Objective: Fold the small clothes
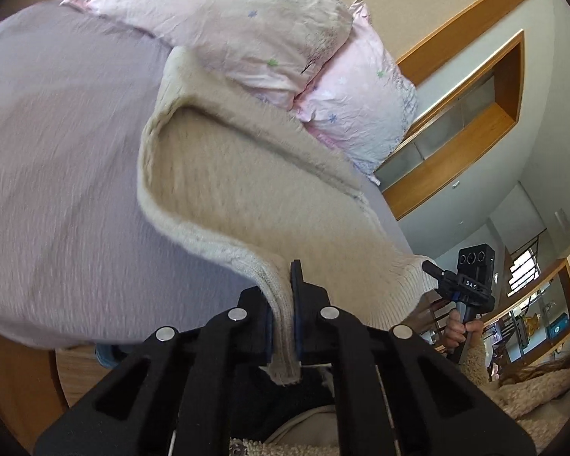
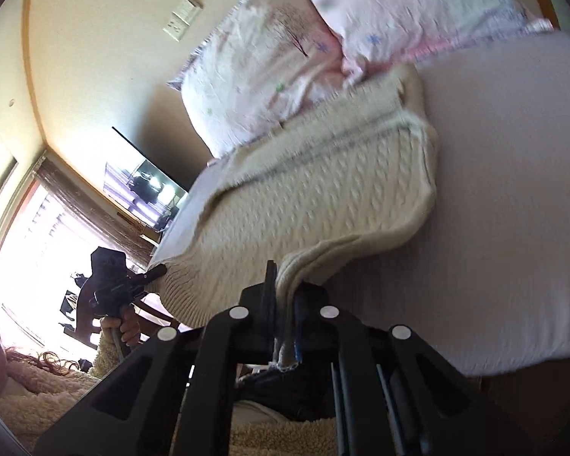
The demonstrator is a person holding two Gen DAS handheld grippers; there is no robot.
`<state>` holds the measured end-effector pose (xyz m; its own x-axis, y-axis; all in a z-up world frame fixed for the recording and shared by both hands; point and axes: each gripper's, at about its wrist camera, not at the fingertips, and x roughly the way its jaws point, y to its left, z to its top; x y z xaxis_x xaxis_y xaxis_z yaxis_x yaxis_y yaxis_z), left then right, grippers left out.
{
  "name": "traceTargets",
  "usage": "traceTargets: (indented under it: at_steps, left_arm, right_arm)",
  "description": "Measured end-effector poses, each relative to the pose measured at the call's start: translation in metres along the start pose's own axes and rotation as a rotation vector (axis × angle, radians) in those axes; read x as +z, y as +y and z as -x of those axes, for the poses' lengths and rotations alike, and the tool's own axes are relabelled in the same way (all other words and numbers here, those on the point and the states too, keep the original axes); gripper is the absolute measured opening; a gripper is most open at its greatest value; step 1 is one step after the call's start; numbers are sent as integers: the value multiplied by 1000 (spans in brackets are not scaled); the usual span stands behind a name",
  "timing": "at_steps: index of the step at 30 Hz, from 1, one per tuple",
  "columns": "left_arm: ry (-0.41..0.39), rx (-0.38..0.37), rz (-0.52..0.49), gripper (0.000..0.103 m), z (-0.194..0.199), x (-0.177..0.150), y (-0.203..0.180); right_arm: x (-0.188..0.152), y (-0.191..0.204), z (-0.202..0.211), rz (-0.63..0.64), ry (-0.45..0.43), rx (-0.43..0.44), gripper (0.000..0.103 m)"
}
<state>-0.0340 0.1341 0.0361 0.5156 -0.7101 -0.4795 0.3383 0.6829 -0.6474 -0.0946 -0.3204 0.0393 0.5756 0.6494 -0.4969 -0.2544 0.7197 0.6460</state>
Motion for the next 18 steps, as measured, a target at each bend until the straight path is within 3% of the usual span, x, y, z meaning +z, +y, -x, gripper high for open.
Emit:
traceTargets:
  at_steps: [3,6,9,12,14,15,16,17,18]
  left_arm:
    - [-75,43,-42,7,-8,62,-10]
    - [-158,99,2,7,-45,128,4]
    - [-165,184,57,7,-99,183,29]
    - [-117,312,100,7,-148,214,61]
    - [-64,333,174,7,-162,216,80]
    - [-59,322,194,7,-162,213,85]
    - [-67,322,183,17,-157,210,85]
    - [-78,335,158,32,-150,207,81]
    - [-92,348,131,70,-141,205,77]
  right_arm:
    - [56,7,-2,56,-92,-6,7]
    - [121,-19,-37,16,-190,-42,7]
    - [178,-69,-90,-117,-253,-137,7]
    - [210,-124,-136,-295,-235,-241,14]
    - [213,-145,-155,-357,-209,-317,52]
    - [212,-148,-158,-354,-223,-309,56]
    - [208,-147,-155,-332,-250,-290,67]
    - [206,-140,-150,-291,-291,-306,89]
    - [203,-134,-144,-262,-332,-333,98]
